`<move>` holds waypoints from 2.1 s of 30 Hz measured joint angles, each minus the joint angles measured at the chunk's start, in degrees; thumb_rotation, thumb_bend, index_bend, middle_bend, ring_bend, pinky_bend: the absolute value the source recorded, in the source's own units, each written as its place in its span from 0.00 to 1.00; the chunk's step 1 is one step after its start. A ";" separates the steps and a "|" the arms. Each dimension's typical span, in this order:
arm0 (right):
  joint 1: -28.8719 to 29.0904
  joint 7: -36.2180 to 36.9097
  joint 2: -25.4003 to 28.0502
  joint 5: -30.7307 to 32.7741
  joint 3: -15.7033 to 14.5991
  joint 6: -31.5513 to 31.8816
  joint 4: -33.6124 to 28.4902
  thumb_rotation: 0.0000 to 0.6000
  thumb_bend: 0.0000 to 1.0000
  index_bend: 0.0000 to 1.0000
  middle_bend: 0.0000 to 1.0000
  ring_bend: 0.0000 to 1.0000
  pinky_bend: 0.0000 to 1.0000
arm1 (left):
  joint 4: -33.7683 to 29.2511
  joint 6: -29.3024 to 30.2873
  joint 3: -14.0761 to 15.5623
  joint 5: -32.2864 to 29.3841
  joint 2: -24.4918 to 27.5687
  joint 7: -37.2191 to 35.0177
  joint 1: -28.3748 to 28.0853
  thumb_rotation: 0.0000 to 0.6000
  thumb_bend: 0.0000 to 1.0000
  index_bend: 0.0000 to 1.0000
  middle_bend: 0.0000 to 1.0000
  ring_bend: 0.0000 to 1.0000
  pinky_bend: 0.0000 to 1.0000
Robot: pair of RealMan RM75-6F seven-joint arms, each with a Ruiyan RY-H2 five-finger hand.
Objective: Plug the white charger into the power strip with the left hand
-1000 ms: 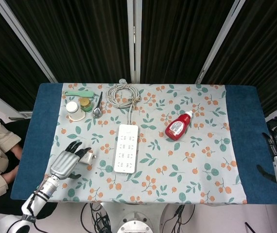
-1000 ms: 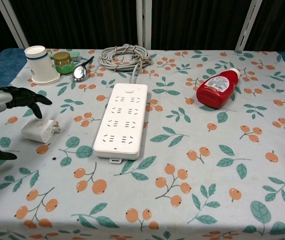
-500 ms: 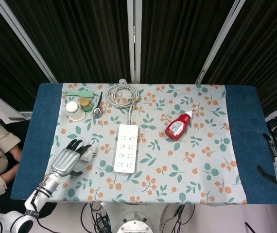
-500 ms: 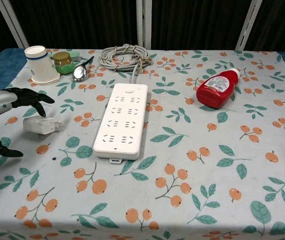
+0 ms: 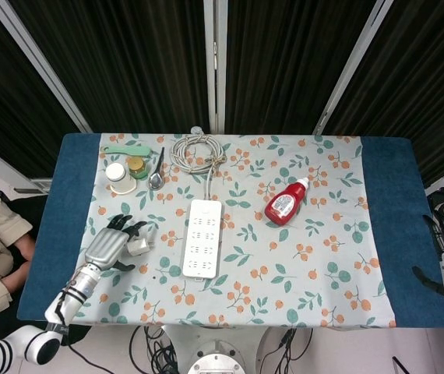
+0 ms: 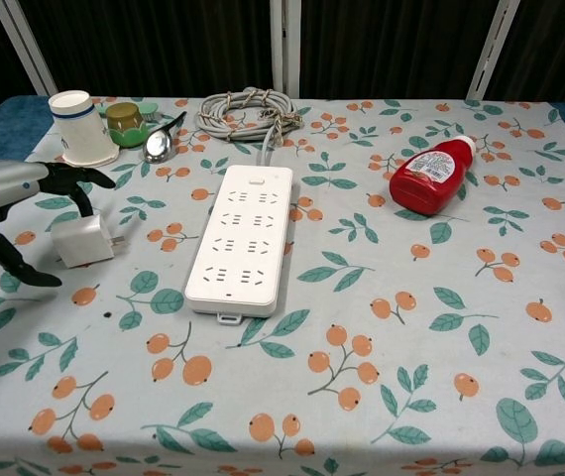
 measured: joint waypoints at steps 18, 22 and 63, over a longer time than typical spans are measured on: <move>-0.01 0.47 -0.12 0.18 0.03 -0.21 0.43 1.00 0.09 0.00 0.02 0.00 0.00 | 8.26 7.90 -0.84 -0.83 -9.19 -3.22 2.65 1.00 0.14 0.37 0.43 0.25 0.16; 0.06 0.55 -0.21 0.24 0.01 -0.46 0.45 1.00 0.09 0.00 0.02 0.00 0.00 | 9.51 8.39 -0.80 -0.44 -9.84 -4.96 2.85 1.00 0.20 0.41 0.45 0.28 0.18; -0.38 3.25 -1.35 1.13 -0.17 -1.10 3.12 1.00 0.09 0.00 0.02 0.00 0.00 | -15.99 0.84 0.58 -36.87 2.73 72.15 -16.87 1.00 0.33 0.49 0.52 0.35 0.17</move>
